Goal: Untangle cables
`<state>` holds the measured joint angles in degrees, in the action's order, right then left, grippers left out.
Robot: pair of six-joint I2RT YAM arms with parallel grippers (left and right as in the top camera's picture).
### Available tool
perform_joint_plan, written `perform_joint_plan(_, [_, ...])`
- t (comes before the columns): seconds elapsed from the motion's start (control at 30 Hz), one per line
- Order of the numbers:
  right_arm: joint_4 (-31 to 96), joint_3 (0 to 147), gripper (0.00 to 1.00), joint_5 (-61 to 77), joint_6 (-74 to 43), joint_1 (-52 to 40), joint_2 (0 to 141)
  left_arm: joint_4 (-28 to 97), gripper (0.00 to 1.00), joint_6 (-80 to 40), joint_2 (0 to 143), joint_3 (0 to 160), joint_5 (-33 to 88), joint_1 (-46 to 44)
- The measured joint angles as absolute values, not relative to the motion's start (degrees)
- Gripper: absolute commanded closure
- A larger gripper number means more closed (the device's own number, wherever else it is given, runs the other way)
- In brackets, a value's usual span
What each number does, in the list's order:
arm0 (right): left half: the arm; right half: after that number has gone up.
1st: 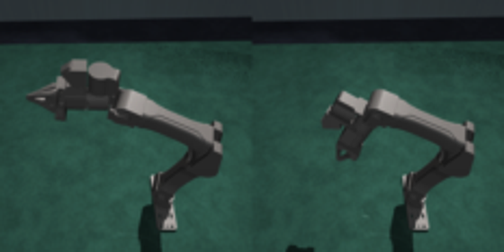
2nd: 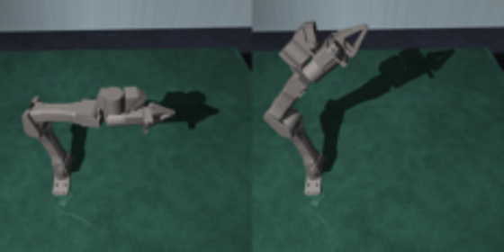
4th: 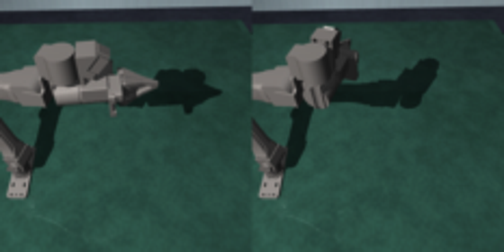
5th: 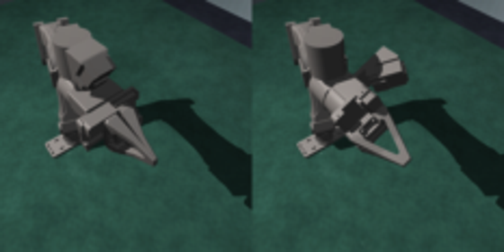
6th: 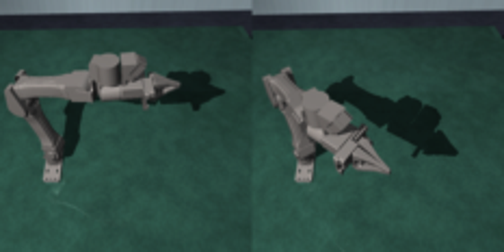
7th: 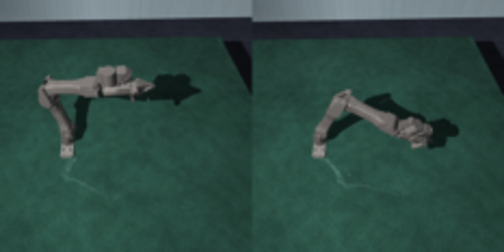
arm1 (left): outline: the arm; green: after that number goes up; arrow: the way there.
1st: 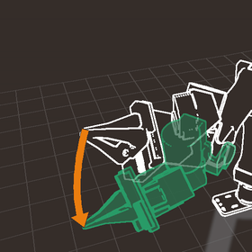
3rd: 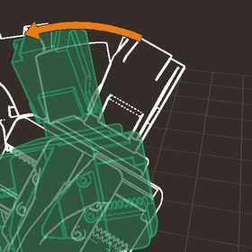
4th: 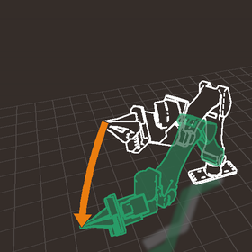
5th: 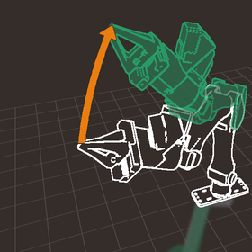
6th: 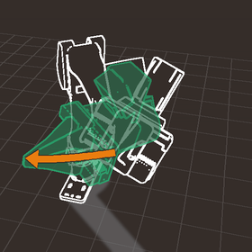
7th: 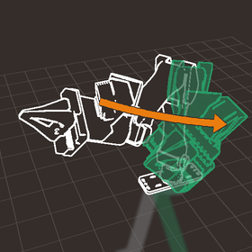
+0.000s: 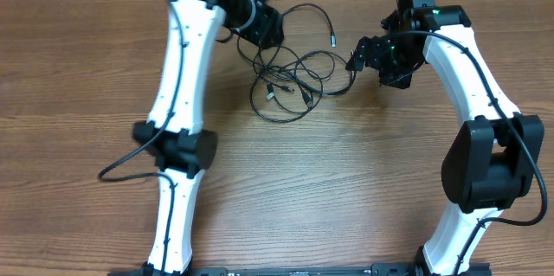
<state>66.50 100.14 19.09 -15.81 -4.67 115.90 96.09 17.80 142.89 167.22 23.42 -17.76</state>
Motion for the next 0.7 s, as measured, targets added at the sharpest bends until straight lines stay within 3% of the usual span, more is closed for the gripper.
perform_joint_plan(0.33, [68.75,100.16,0.14,19.27,-13.15,-4.58,115.87,92.40,0.34,31.03,155.68,167.17,26.46,-20.56])
perform_joint_plan(0.7, [69.69,100.14,0.13,19.27,-12.34,-4.58,115.87,89.03,0.38,36.05,161.51,167.17,26.94,-21.04])
